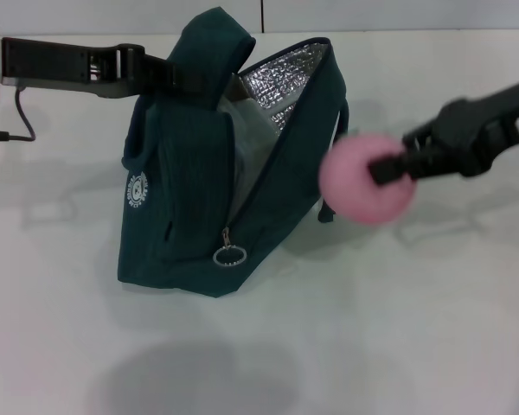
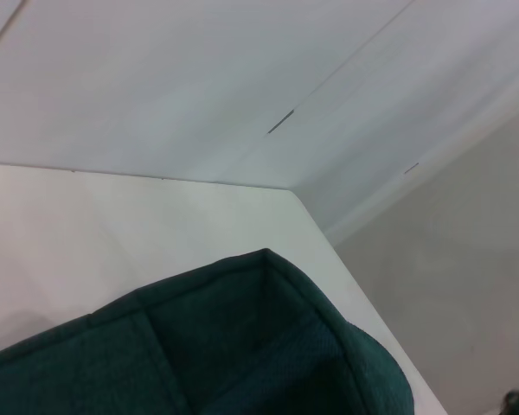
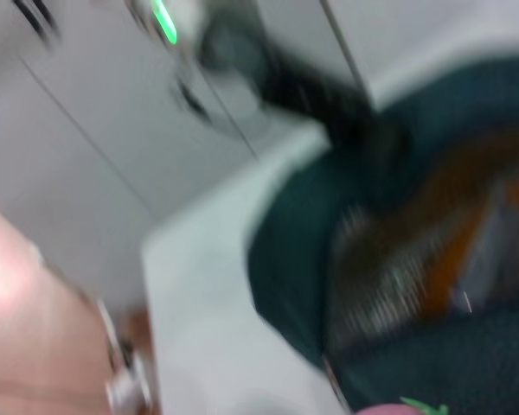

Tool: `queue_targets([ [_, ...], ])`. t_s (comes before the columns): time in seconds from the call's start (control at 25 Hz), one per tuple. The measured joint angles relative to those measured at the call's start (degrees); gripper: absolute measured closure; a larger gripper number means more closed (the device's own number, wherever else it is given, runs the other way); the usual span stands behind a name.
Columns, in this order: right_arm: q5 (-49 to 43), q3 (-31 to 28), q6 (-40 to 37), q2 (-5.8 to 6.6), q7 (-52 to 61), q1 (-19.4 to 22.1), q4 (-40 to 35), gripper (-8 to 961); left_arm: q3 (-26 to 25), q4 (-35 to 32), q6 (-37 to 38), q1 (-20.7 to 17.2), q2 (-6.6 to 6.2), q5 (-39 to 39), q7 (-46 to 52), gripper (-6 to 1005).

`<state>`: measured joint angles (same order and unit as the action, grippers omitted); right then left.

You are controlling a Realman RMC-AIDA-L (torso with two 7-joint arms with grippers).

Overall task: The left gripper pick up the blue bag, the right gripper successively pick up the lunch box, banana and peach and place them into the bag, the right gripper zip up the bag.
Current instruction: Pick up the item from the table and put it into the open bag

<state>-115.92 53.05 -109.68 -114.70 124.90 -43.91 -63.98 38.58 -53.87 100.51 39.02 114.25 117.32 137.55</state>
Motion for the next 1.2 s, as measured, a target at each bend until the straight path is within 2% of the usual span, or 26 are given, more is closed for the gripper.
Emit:
queue_targets([
  [0.24,8.1,-2.3,3.9,-0.07,-5.4,1.7,3.0,866,0.1,0.0,0.0,0.0,0.1,0.0,0.0,962],
  [0.48,12.1,-1.4,8.0,-0.84,-12.1,-0.3,9.4,899,0.2,0.0,0.0,0.0,0.1,-0.1,0.0,962],
  [0.76,15.4,5.2,14.6,-1.04,-17.3,-1.0,14.3,919,0.0,0.0,0.0,0.0,0.09,-0.2,0.0,962],
  [0.96,15.5,9.5,18.7,-1.11,-18.3,-0.9,14.4,898,-0.1,0.0,0.0,-0.3,0.09,-0.2,0.0,962],
  [1.2,17.0,10.1,19.1,-1.16,-18.3,-1.0,14.4,804,0.1,0.0,0.0,-0.4,0.02,-0.3,-0.1,962],
])
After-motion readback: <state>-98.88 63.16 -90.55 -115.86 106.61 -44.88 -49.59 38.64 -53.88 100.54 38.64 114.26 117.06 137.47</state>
